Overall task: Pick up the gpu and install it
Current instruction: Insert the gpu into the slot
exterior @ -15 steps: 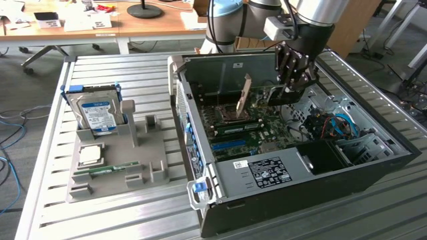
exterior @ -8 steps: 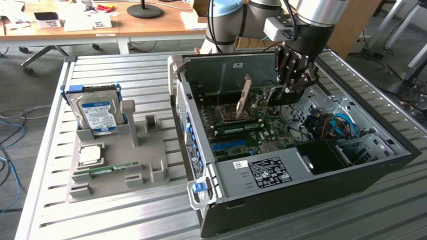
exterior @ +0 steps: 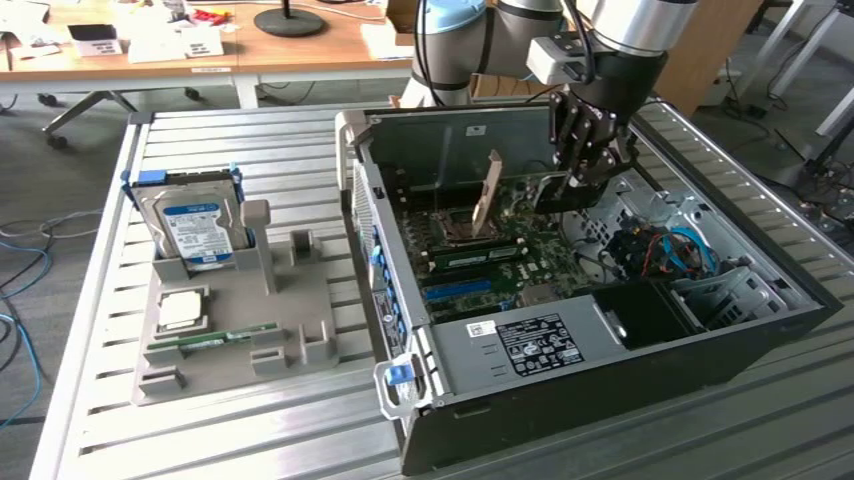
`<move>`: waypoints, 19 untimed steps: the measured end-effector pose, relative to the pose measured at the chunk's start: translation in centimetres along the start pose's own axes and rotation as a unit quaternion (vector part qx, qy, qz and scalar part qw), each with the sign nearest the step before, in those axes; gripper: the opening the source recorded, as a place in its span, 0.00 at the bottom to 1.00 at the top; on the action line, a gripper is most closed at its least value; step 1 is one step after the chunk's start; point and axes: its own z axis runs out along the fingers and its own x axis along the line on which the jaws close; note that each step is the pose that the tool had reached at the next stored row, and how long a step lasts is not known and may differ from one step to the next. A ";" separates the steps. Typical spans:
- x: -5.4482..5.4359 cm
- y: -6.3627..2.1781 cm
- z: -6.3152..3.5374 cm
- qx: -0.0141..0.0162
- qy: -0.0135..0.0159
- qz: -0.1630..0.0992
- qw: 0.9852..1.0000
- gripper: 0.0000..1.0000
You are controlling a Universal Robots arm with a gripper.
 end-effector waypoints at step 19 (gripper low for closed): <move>0.0 0.00 0.29 0.000 0.000 0.000 1.000 0.27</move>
